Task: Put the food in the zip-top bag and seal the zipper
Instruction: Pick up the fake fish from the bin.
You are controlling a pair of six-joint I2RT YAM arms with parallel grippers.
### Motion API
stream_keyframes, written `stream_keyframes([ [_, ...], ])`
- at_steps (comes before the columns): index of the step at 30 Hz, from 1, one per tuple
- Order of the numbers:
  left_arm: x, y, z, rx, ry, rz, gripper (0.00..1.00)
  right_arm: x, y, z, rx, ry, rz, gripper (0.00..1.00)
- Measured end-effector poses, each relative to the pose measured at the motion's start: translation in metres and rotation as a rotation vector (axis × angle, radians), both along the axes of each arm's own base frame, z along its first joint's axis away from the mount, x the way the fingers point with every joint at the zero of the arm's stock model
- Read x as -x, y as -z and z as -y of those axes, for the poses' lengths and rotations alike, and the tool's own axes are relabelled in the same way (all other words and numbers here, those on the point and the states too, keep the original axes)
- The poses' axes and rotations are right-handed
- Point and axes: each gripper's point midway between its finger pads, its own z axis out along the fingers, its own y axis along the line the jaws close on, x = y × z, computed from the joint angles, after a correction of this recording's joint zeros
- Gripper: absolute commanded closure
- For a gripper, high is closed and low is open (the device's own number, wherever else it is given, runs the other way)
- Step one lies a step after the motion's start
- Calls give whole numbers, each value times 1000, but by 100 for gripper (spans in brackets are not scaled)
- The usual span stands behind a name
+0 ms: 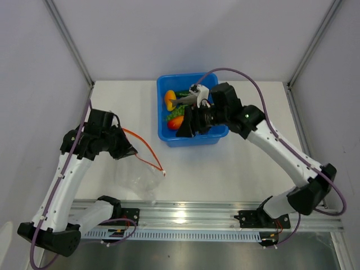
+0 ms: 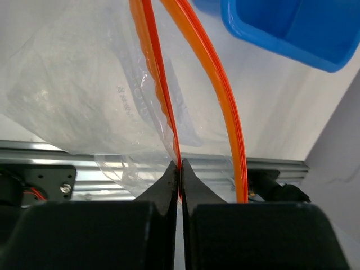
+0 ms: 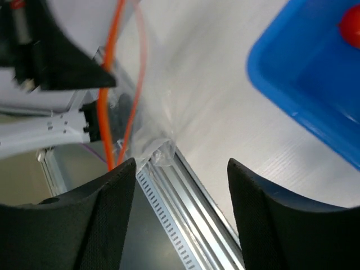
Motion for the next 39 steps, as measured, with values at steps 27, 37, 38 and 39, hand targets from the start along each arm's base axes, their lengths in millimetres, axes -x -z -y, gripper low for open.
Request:
stream_keyframes([
  [27, 4, -11, -22, -114, 54, 160, 100, -316, 136, -9, -133, 1051, -375, 26],
  [37, 8, -14, -21, -99, 58, 183, 99, -308, 144, -48, -208, 1243, -408, 28],
  [38, 9, -15, -19, -91, 63, 183, 100, -307, 143, -50, -220, 1261, -415, 28],
  [39, 10, -15, -18, -84, 67, 182, 99, -307, 143, -51, -232, 1279, -422, 29],
])
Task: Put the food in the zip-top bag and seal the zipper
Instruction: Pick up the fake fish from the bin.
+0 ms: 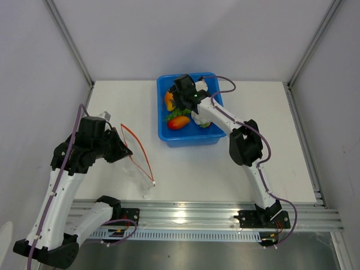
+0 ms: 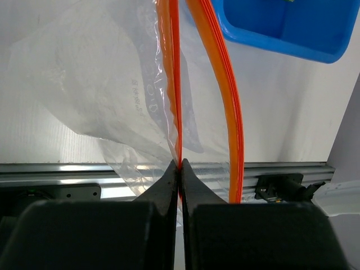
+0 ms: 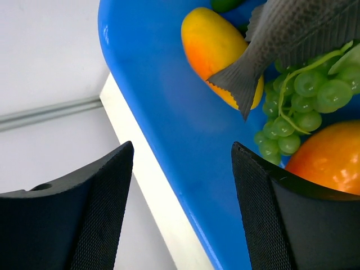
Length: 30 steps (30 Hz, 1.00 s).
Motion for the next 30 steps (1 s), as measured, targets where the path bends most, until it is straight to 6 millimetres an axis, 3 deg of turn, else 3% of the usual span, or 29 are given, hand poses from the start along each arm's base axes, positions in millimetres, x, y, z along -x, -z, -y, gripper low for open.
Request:
stream_keyframes([
  [4, 3, -2, 4, 22, 16, -2, 100, -7, 7, 0, -31, 71, -16, 29],
  [13, 7, -6, 5, 34, 23, 16, 99, -12, 52, 9, 12, 148, -80, 29],
  [20, 8, -7, 8, 51, 40, 13, 100, -22, 54, 5, -11, 155, -43, 29],
  [27, 9, -7, 11, 60, 50, 9, 99, -35, 79, 4, -20, 184, -49, 30],
  [30, 9, -7, 11, 60, 51, 7, 99, -40, 78, 2, -29, 192, -35, 31],
])
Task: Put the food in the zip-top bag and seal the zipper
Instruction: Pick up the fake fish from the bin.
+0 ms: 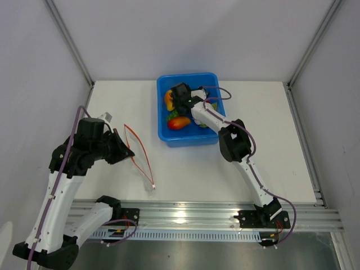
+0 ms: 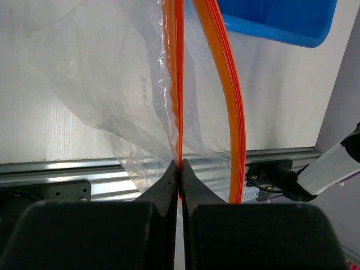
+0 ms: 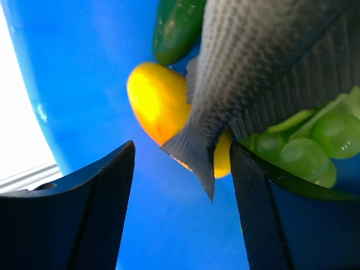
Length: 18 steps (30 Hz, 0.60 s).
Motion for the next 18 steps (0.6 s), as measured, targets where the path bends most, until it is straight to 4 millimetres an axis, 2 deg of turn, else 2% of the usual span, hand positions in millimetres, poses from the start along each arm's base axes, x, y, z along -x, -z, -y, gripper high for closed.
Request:
stream_keyframes([
  [4, -1, 2, 0, -3, 2, -9, 100, -7, 1, 1, -3, 13, 14, 40],
  [7, -3, 4, 1, -8, 6, -16, 99, -11, 7, 6, 3, 31, 11, 51],
  [9, -3, 6, 1, -10, 7, -22, 99, -13, 10, 10, 4, 43, 8, 62],
  [10, -4, 6, 1, -10, 8, -25, 99, -14, 11, 11, 1, 48, 6, 70],
  [16, -7, 10, 3, -13, 13, -45, 100, -16, 16, 15, -2, 57, 3, 96],
  [18, -8, 12, 4, -14, 15, -52, 99, -11, 25, 18, 14, 48, -10, 100],
])
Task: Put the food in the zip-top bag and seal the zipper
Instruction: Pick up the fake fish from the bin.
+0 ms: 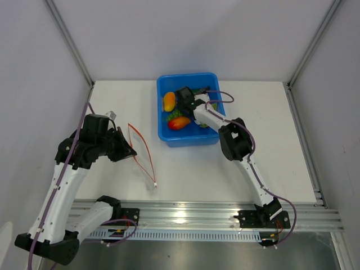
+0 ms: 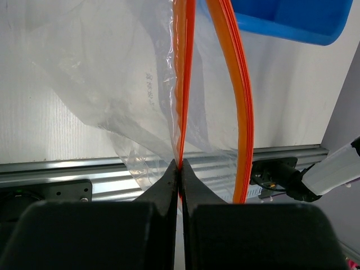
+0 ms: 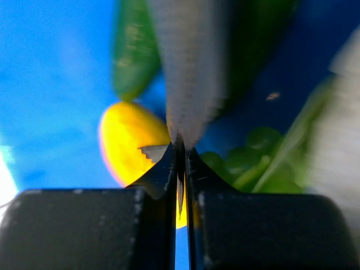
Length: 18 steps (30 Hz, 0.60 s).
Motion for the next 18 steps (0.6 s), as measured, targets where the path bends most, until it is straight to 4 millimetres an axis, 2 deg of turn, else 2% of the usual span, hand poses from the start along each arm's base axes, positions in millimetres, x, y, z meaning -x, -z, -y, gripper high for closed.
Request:
stream_keyframes([
  [2, -2, 1, 1, 2, 2, -4, 99, 9, 9, 3, 20, -16, -23, 100],
  [4, -4, 2, 3, 6, 7, -10, 99, 18, 10, 5, 33, -44, -35, 100],
  [9, -10, 8, 5, 0, 13, -40, 99, 45, -18, 11, 78, -163, -24, 100],
  [12, -13, 12, 6, -7, 14, -63, 99, 67, -51, 19, 111, -261, 15, 100],
  [18, -16, 15, 7, -10, 13, -72, 100, 94, -148, 21, 133, -508, 199, 100],
])
